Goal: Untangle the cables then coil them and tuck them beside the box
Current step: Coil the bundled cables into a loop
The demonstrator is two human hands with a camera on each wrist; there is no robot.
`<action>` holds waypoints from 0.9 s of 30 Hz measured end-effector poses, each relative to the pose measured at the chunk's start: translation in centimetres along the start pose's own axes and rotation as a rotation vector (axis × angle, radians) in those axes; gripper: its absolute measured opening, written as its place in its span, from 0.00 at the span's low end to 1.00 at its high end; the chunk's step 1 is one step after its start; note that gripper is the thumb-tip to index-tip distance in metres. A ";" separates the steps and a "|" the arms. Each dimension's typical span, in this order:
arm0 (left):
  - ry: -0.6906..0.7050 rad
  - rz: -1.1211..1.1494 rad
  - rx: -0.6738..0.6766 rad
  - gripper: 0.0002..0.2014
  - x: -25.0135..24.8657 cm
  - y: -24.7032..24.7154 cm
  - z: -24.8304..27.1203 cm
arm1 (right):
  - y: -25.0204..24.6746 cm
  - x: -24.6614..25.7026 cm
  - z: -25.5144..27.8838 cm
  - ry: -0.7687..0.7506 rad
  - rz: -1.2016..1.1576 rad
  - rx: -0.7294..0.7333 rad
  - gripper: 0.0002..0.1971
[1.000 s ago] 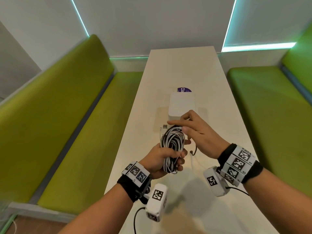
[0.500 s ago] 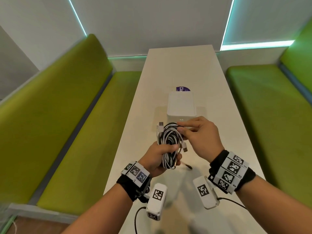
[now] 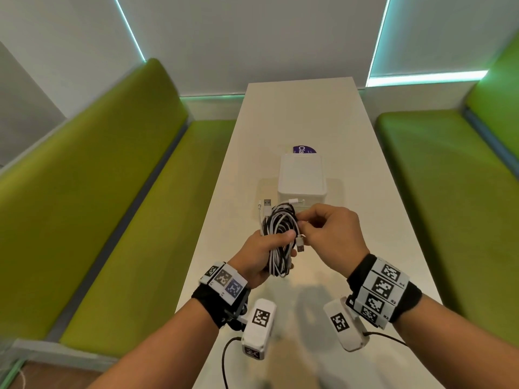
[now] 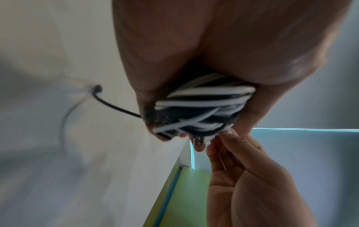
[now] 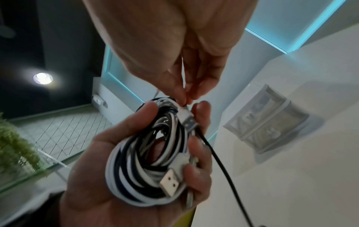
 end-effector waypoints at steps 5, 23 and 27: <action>0.048 -0.021 0.016 0.23 -1.1 0.1 -0.2 | -0.5 0.9 0.4 -0.094 -0.005 -0.007 0.07; 0.028 0.413 0.168 0.07 -3.8 1.1 -0.9 | 6.4 -3.0 2.8 0.090 -0.395 0.764 0.26; 0.150 0.338 0.054 0.08 -5.6 -0.9 -1.5 | 6.8 -3.1 4.7 -0.069 0.124 0.813 0.06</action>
Point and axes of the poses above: each hand's wrist, its own z-axis away from the middle knuckle, its own y-axis out of the palm, x = y × z, the point moved 7 cm from there along -z, towards the middle knuckle, and after that the axes turned 14 degrees about z, right-handed, at the moved point
